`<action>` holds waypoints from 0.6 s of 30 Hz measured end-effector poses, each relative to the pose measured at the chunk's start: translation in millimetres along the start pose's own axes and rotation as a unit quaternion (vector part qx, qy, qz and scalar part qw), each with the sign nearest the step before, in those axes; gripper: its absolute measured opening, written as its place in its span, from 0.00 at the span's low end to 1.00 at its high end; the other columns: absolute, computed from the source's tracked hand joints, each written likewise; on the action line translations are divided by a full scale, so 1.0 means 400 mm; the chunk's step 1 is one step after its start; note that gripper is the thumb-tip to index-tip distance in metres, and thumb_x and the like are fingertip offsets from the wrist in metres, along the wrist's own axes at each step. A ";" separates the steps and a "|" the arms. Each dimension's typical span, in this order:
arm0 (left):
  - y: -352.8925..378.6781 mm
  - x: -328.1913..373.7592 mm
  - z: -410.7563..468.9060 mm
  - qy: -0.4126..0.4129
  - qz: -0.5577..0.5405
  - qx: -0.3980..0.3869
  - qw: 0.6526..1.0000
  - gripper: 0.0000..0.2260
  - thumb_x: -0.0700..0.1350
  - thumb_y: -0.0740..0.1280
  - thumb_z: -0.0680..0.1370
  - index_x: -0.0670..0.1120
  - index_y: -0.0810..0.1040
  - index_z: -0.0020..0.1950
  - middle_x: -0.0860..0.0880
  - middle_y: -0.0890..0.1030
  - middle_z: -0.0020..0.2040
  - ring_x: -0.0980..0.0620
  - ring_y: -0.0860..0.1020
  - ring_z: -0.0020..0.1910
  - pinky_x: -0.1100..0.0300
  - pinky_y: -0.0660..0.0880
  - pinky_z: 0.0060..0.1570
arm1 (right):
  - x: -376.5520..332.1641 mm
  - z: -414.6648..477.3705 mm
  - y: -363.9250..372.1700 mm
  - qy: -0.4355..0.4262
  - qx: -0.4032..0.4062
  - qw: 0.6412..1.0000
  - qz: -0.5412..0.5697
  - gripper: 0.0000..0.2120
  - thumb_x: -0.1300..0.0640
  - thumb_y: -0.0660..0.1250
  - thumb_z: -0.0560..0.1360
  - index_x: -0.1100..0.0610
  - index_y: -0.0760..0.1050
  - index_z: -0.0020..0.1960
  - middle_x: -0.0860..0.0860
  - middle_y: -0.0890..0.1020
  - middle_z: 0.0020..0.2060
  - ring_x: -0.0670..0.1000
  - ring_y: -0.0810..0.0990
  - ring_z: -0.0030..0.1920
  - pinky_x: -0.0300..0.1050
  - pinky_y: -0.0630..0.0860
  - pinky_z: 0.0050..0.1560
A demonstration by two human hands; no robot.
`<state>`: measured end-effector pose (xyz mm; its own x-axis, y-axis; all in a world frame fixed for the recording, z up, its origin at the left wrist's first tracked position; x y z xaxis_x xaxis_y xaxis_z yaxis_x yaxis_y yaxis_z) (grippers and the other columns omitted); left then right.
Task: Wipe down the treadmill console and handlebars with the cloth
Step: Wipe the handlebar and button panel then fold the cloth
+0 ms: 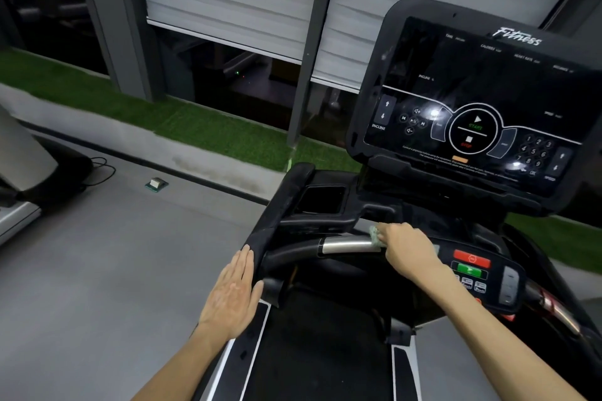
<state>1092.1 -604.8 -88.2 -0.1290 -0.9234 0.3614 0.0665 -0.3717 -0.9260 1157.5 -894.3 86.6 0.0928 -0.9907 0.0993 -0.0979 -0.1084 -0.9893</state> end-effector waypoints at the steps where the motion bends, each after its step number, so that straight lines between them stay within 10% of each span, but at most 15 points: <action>1: 0.001 -0.001 0.000 -0.002 0.001 -0.002 1.000 0.37 0.62 0.29 0.79 0.39 0.49 0.79 0.45 0.50 0.80 0.50 0.51 0.79 0.56 0.49 0.75 | -0.019 0.007 0.004 -0.013 -0.002 1.000 -0.002 0.18 0.68 0.57 0.72 0.55 0.74 0.58 0.56 0.81 0.50 0.61 0.79 0.51 0.49 0.72 0.47; 7: -0.009 0.005 0.001 -0.002 -0.001 -0.012 1.000 0.37 0.63 0.30 0.79 0.39 0.49 0.79 0.45 0.48 0.79 0.49 0.51 0.79 0.56 0.48 0.75 | -0.290 0.041 0.071 -0.183 0.016 0.983 -0.009 0.09 0.63 0.61 0.73 0.50 0.72 0.48 0.53 0.81 0.53 0.57 0.79 0.55 0.48 0.67 0.57; 11: -0.018 0.009 -0.004 0.002 0.005 -0.020 1.000 0.33 0.59 0.36 0.80 0.39 0.47 0.79 0.45 0.47 0.79 0.49 0.49 0.79 0.55 0.43 0.74 | -0.470 0.043 0.172 -0.253 0.028 0.960 -0.119 0.16 0.63 0.63 0.76 0.60 0.72 0.63 0.57 0.77 0.60 0.57 0.75 0.60 0.50 0.68 0.62; 18: -0.019 0.009 -0.002 0.010 -0.006 -0.018 1.000 0.34 0.58 0.37 0.79 0.40 0.46 0.80 0.45 0.45 0.80 0.50 0.47 0.79 0.58 0.43 0.75 | -0.453 0.015 0.257 -0.369 0.111 0.911 -0.144 0.17 0.56 0.72 0.68 0.57 0.79 0.56 0.52 0.80 0.50 0.53 0.76 0.54 0.46 0.73 0.58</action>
<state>1090.2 -605.3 -79.9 -0.1489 -0.9164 0.3714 0.0298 -0.3796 -0.9247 1136.4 -725.6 -33.8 0.7323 -0.5902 0.3398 0.2314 -0.2537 -0.9392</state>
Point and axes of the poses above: each hand's wrist, its own z-axis towards the middle knuckle, its own y-axis out of the palm, x = y × z, the point moved 4 cm from there along z, towards the middle knuckle
